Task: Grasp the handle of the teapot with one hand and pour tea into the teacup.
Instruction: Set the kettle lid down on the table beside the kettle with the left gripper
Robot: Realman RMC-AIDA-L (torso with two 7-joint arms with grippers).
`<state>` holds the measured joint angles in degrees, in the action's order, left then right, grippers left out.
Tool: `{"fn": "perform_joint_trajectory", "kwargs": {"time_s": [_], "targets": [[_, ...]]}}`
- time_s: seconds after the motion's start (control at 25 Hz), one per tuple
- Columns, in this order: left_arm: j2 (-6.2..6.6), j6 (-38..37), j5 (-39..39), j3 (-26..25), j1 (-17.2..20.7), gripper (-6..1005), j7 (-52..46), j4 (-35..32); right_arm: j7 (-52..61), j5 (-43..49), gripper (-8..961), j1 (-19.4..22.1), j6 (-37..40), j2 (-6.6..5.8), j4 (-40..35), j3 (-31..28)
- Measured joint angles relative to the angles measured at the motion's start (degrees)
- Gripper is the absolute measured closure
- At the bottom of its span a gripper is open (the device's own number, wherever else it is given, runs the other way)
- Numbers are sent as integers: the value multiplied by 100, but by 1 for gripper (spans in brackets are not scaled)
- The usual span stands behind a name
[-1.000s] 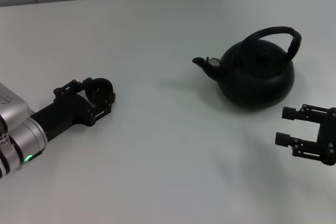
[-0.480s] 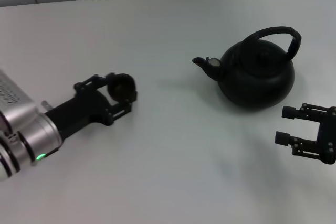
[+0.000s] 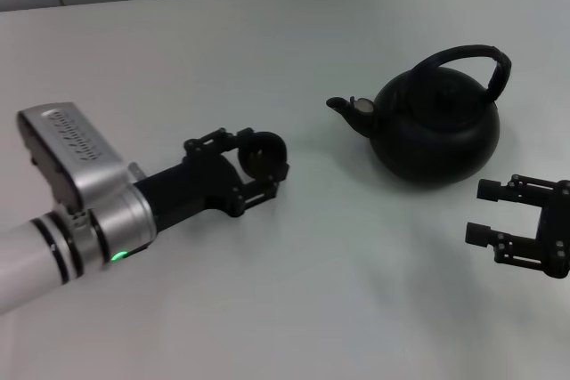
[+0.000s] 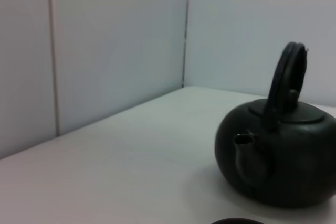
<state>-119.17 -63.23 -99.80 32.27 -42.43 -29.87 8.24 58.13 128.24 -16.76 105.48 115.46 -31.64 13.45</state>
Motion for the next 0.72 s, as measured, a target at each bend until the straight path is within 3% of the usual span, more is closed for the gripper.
{"fn": "perform_joint_trajectory", "kwargs": {"time_s": [0.24,0.36,0.72], "targets": [[0,140,-4,-89,-105,285,236,201,0,0,285,-22,3,9,0,0],[0,436,-5,-377,-230,274,708,561,6,0,285,-38,5,9,0,0],[0,854,-158,-585,-256,242,720,665,14,0,285,-63,-9,4,1,0]]}}
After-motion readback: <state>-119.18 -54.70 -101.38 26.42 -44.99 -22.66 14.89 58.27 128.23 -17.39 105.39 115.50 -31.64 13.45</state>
